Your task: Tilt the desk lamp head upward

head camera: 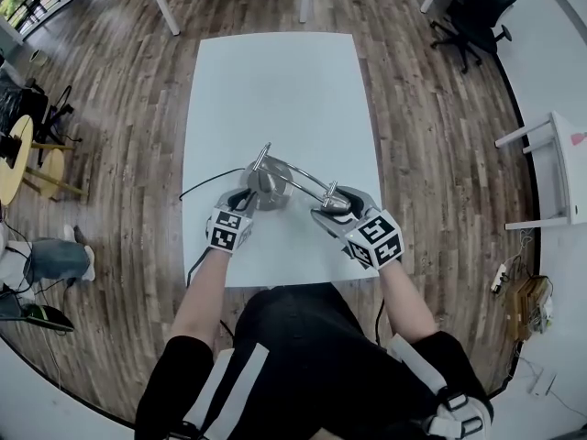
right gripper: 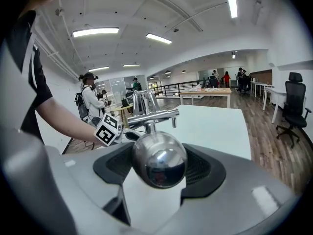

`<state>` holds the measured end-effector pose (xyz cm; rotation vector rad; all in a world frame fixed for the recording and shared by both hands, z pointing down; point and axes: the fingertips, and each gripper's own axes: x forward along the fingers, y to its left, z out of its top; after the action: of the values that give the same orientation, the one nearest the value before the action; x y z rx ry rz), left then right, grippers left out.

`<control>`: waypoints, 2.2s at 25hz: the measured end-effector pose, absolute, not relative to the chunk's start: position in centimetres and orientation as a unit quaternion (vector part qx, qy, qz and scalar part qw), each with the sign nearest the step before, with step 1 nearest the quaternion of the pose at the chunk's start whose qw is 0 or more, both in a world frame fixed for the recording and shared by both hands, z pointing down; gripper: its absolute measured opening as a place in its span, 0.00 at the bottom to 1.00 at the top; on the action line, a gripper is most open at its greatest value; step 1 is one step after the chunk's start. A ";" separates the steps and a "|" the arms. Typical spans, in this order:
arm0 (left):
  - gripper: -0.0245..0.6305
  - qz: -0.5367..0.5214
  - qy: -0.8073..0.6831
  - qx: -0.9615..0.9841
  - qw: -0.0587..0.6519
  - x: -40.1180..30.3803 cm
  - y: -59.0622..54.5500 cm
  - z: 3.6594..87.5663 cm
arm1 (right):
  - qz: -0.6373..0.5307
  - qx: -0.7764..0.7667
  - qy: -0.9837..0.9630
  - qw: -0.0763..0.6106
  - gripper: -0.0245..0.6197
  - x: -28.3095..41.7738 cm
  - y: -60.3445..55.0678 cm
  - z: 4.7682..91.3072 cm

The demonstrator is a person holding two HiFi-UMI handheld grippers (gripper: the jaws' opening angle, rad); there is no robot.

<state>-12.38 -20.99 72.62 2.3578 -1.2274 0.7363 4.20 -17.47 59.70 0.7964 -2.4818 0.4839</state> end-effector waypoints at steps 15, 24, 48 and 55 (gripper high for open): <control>0.13 0.261 -0.441 0.836 0.196 -12.3 -21.4 72.6 | 0.142 0.310 -0.908 0.244 0.51 5.5 -17.9 54.4; 0.13 0.259 -0.440 0.835 0.204 -12.3 -21.4 72.6 | 0.121 0.318 -0.911 0.231 0.51 5.6 -17.9 51.9; 0.13 0.264 -0.432 0.838 0.201 -12.3 -21.3 72.8 | 0.042 0.328 -0.934 0.137 0.50 4.4 -18.7 44.7; 0.13 0.277 -0.427 0.836 0.202 -12.4 -21.4 72.8 | 0.021 0.321 -0.940 0.114 0.50 3.4 -19.5 42.5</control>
<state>-12.35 -21.43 72.76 2.3354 -1.1930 0.7747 3.35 -19.47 42.51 0.9426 -2.7559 0.0609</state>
